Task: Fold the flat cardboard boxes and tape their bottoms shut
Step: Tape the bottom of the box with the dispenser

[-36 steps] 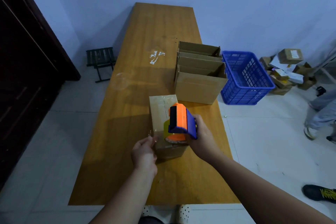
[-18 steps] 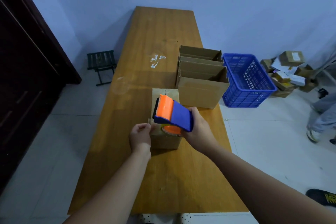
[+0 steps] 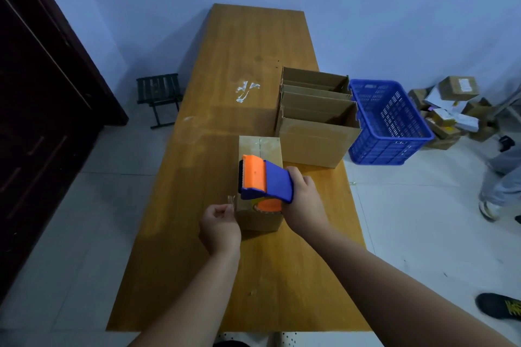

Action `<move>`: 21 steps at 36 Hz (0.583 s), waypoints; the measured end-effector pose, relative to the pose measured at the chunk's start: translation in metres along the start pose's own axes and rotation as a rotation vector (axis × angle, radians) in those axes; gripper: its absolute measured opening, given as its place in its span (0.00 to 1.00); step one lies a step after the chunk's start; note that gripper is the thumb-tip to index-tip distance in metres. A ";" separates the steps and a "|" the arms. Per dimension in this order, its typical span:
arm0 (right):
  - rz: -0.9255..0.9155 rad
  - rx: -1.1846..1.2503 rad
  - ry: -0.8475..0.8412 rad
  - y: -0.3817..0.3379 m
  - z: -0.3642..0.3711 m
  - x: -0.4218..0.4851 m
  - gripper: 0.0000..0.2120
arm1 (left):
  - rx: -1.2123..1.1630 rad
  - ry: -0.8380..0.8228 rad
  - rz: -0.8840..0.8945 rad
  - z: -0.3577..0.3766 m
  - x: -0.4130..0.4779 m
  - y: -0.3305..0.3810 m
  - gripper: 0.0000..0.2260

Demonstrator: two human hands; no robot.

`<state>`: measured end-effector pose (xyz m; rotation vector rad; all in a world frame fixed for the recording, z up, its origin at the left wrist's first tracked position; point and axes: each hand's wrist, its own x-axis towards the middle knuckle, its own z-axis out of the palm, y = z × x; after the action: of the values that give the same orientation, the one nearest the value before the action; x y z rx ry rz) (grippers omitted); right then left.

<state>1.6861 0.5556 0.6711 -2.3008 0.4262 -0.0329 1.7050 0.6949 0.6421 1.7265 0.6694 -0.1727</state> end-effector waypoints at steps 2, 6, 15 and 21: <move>0.035 0.023 -0.017 -0.005 0.001 0.001 0.26 | -0.001 -0.007 -0.037 -0.001 0.002 -0.001 0.03; 0.065 0.115 -0.080 -0.009 -0.001 0.006 0.19 | -0.006 -0.048 -0.053 -0.004 0.005 -0.001 0.03; 0.066 0.216 -0.246 0.000 -0.017 0.004 0.16 | 0.008 -0.083 -0.016 -0.004 0.005 0.002 0.03; 0.070 0.015 -0.385 -0.010 -0.028 0.011 0.20 | 0.005 -0.091 -0.055 -0.006 0.011 0.004 0.03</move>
<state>1.6954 0.5387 0.6962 -2.2085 0.3037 0.4321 1.7152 0.7035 0.6423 1.6956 0.6502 -0.2905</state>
